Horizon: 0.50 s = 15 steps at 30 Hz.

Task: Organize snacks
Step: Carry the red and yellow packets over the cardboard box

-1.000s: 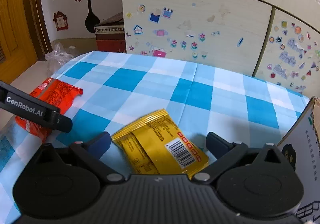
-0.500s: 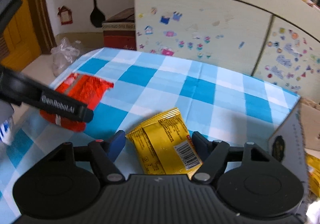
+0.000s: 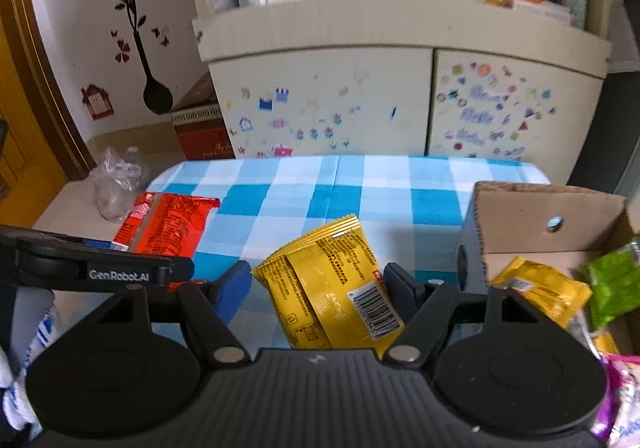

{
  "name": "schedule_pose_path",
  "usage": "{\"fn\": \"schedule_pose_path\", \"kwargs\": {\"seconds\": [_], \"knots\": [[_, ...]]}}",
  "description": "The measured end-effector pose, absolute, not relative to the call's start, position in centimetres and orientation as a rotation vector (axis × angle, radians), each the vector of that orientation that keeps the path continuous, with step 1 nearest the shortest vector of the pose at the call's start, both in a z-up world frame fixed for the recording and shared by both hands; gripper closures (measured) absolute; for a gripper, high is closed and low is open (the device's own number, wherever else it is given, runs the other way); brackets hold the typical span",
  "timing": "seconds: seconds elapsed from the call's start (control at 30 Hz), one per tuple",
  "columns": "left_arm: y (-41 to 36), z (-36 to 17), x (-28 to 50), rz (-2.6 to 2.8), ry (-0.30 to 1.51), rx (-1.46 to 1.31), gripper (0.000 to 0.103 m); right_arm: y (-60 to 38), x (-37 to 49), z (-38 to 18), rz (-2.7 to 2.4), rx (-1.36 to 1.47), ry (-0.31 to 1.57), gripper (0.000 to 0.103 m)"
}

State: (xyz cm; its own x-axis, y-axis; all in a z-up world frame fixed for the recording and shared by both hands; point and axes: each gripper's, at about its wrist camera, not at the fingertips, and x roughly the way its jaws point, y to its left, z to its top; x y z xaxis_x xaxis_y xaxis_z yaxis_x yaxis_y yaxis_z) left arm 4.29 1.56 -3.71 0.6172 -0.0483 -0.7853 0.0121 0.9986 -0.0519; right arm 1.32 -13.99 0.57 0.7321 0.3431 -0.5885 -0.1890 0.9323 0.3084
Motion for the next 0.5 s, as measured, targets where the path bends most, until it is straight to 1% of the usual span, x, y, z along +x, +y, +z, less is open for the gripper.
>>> {"fn": "schedule_pose_path", "kwargs": {"seconds": [0.23,0.5], "knots": [[1.0,-2.9,2.3,-0.031,0.889,-0.027,0.029,-15.5,-1.0,2.5,0.283,0.239,0.644,0.029],[0.8,-0.3,0.2,-0.028,0.807,-0.049,0.029,-17.5,-2.2,3.6,0.249,0.294,0.596,0.029]]}}
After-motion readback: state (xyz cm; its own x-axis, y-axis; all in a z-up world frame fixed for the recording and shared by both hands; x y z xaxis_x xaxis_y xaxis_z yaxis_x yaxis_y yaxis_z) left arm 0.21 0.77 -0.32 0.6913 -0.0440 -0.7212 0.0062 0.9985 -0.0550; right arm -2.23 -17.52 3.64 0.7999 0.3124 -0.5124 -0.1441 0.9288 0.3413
